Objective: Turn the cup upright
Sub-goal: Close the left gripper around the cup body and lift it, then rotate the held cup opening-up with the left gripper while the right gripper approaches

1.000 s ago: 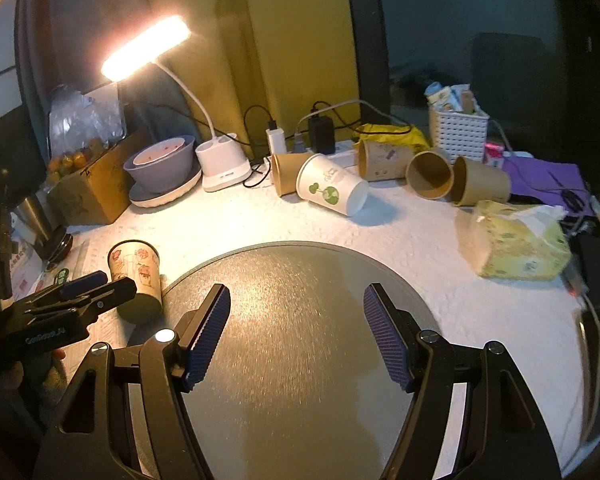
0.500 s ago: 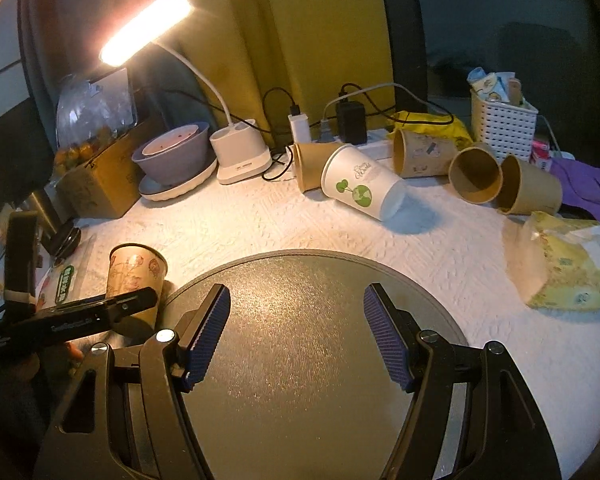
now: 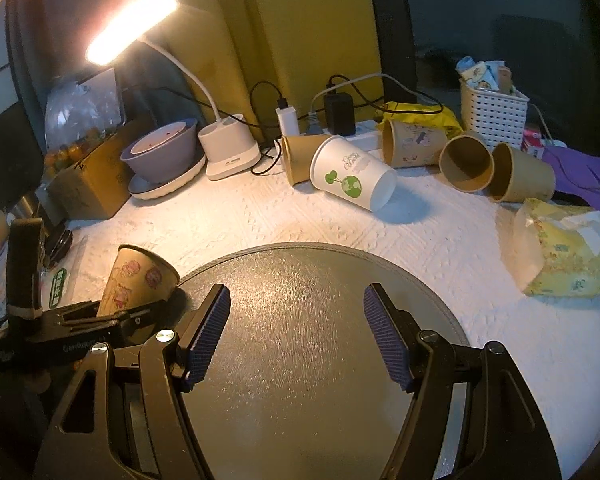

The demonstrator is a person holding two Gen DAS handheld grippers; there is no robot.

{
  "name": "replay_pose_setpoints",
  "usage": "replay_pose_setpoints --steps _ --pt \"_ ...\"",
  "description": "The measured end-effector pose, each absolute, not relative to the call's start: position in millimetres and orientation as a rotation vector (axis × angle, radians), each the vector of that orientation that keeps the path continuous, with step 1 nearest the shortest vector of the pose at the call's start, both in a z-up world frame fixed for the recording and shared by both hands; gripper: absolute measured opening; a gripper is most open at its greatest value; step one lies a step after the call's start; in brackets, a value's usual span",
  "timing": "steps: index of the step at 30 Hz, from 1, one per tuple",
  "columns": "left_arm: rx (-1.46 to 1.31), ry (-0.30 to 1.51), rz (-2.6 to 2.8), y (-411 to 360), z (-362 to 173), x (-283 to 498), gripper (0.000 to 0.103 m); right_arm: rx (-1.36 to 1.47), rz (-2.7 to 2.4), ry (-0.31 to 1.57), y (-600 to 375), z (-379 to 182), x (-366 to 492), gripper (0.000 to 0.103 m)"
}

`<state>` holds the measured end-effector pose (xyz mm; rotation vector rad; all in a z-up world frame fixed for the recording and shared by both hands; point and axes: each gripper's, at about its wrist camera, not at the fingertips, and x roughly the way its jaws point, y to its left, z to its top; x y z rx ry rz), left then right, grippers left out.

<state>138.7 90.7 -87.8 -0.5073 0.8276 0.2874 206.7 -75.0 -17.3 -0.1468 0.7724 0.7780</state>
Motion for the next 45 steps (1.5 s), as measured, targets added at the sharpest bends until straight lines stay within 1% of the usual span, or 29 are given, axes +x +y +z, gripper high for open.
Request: replay_pose_setpoints --steps 14,23,32,41,45 --pt "-0.322 0.73 0.049 34.8 -63.3 113.1 0.062 -0.113 0.68 0.749 -105.0 -3.5 156.2 0.072" --pt "-0.199 0.627 -0.061 1.1 -46.4 88.1 0.062 -0.071 0.648 0.727 -122.7 7.9 121.6 0.072" --pt "-0.048 0.525 -0.118 -32.3 -42.3 64.0 0.062 0.004 0.627 0.709 -143.4 20.6 89.4 0.072" --pt "-0.028 0.451 -0.166 -46.9 -42.6 47.3 0.062 0.046 0.633 0.665 -150.6 36.9 53.3 0.072" --pt "-0.02 0.396 -0.198 -54.0 -37.3 37.0 0.062 0.072 0.663 0.64 -153.8 44.4 39.3 0.079"
